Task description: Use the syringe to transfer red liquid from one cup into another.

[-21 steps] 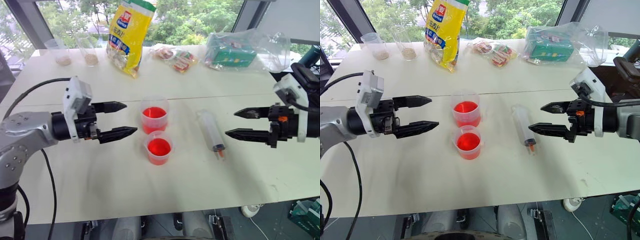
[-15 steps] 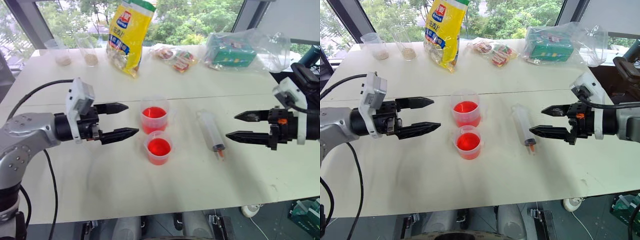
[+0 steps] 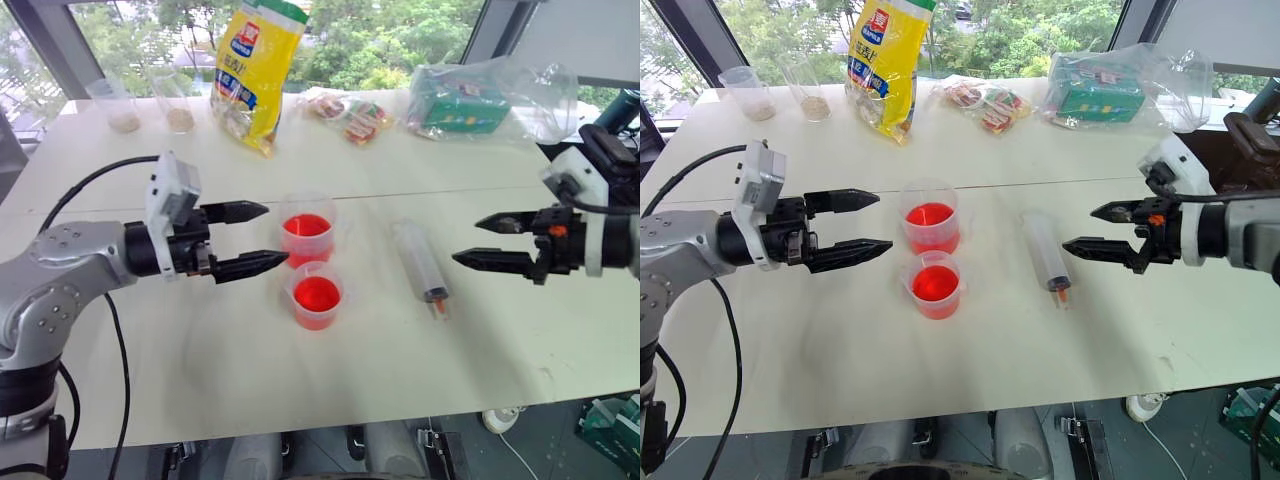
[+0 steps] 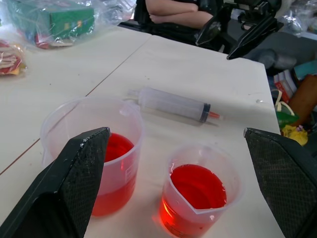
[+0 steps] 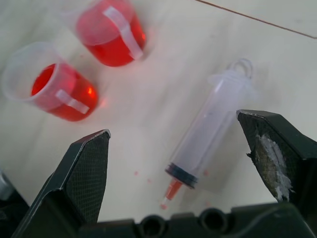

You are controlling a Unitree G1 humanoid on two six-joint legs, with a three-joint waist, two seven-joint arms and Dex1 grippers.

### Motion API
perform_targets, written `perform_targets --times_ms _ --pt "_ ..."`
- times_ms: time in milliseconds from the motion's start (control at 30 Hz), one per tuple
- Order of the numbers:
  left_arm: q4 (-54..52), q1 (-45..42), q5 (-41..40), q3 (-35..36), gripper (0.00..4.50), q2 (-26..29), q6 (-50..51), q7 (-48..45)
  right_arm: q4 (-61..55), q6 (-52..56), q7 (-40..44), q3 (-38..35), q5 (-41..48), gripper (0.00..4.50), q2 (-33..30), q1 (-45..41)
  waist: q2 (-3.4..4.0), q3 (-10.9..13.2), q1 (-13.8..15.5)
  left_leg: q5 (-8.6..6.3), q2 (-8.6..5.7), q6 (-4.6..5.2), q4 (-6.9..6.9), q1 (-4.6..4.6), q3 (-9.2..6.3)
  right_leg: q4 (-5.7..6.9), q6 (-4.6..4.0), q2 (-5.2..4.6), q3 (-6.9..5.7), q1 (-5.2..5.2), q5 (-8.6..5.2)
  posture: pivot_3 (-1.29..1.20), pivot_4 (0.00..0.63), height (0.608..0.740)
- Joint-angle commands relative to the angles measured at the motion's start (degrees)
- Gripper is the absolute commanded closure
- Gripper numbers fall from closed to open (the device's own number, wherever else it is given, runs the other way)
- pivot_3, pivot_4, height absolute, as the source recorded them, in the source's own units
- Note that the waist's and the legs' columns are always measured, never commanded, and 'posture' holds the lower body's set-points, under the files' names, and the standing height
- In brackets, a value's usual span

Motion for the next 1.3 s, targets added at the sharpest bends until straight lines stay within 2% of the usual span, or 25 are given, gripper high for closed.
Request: perform_targets --times_ms 33,267,400,767,1067,1300 --pt "-0.14 -1.41 0.86 -0.87 0.0 -0.86 -1.84 -0.57 3.7 4.32 -2.66 5.15 -2.3 0.04 1.18 -7.55 0.0 0.0 0.01 0.0 0.0 0.0 0.0 0.01 0.0 0.01 0.0 0.0 0.0 0.0 0.0 0.0 0.15 0.74" --pt "0.75 -2.8 2.73 -3.26 0.0 -3.44 -3.01 -0.61 19.06 12.0 -6.44 19.52 -10.88 0.04 9.81 -23.7 0.0 0.0 0.07 0.0 -0.01 0.0 0.0 -0.03 0.02 0.01 -0.01 0.0 0.02 -0.03 0.0 0.0 0.15 0.74" --pt "0.84 -3.0 3.74 -4.17 0.0 -4.47 -3.54 -0.56 27.18 12.49 -5.39 25.47 -14.92 0.04 13.53 -28.74 0.0 0.0 0.15 0.0 -0.02 0.01 0.0 -0.08 0.01 0.01 0.01 0.01 0.01 -0.06 0.02 0.0 0.15 0.74" --pt "-1.92 0.04 4.4 -3.26 0.0 -7.28 -4.47 2.41 40.43 9.88 0.88 34.9 -22.04 0.04 20.86 -35.16 0.01 0.0 0.02 -0.02 -0.03 0.05 -0.01 -0.1 0.01 0.08 0.22 0.01 -0.01 -0.09 0.14 0.0 0.15 0.74" --pt "-4.1 2.38 4.7 -2.73 0.0 -9.11 -5.34 5.17 48.48 1.75 7.53 46.26 -31.66 0.04 26.24 -36.2 -0.01 -0.02 0.02 -0.01 -0.04 0.02 0.0 -0.06 0.0 0.12 0.23 0.01 -0.01 -0.06 0.14 0.0 0.15 0.74" --pt "-4.95 3.24 4.63 -2.61 0.0 -9.92 -5.86 6.94 57.91 -1.96 8.92 48.51 -38.62 0.04 32.09 -38.27 -0.16 -0.12 -0.36 0.05 -0.02 -0.08 0.02 0.27 -0.01 0.12 0.12 0.04 -0.03 0.28 0.17 0.0 0.15 0.74"
